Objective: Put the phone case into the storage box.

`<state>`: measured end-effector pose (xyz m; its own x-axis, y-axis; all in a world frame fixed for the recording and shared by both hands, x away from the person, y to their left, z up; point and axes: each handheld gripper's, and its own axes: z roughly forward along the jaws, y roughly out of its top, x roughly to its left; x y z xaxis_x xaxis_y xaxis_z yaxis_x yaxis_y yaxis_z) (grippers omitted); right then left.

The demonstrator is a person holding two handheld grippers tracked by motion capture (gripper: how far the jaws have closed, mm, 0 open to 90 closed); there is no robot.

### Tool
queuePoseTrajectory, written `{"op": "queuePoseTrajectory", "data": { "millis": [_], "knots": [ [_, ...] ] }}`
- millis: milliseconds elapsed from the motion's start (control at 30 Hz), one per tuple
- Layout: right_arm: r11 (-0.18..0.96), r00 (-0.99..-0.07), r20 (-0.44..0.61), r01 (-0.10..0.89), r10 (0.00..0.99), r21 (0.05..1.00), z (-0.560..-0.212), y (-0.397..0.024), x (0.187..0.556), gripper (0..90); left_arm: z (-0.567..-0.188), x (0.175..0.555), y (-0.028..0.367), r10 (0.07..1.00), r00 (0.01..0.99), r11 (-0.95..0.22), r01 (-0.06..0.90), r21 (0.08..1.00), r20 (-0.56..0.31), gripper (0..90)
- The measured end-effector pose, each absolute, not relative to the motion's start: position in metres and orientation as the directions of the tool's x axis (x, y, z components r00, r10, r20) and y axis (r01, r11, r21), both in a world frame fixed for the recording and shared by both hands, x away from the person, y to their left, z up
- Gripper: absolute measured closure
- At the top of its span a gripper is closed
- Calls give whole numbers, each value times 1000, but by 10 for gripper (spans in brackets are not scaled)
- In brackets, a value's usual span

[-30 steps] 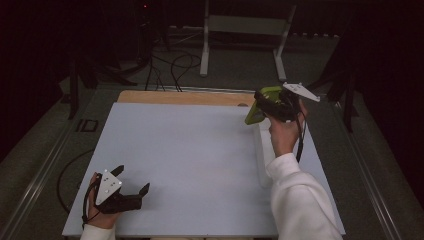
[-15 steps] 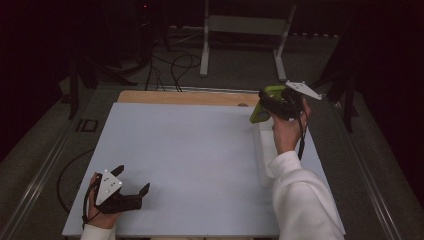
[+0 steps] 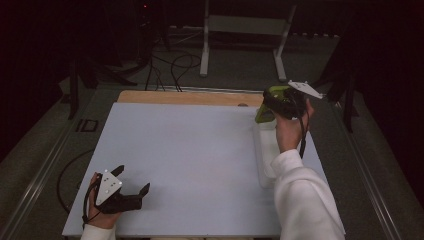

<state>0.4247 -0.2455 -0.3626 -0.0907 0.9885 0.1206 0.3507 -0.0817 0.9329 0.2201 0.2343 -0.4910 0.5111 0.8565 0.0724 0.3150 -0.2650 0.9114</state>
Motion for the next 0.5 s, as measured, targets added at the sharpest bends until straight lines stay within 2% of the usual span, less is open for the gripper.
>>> {"op": "queuePoseTrajectory", "data": {
  "millis": [500],
  "knots": [
    [-74,-42,96,365,994,928,-368,-253,429,163,-490,220,235,856,511,-265,312,912,74,4]
  ]
}}
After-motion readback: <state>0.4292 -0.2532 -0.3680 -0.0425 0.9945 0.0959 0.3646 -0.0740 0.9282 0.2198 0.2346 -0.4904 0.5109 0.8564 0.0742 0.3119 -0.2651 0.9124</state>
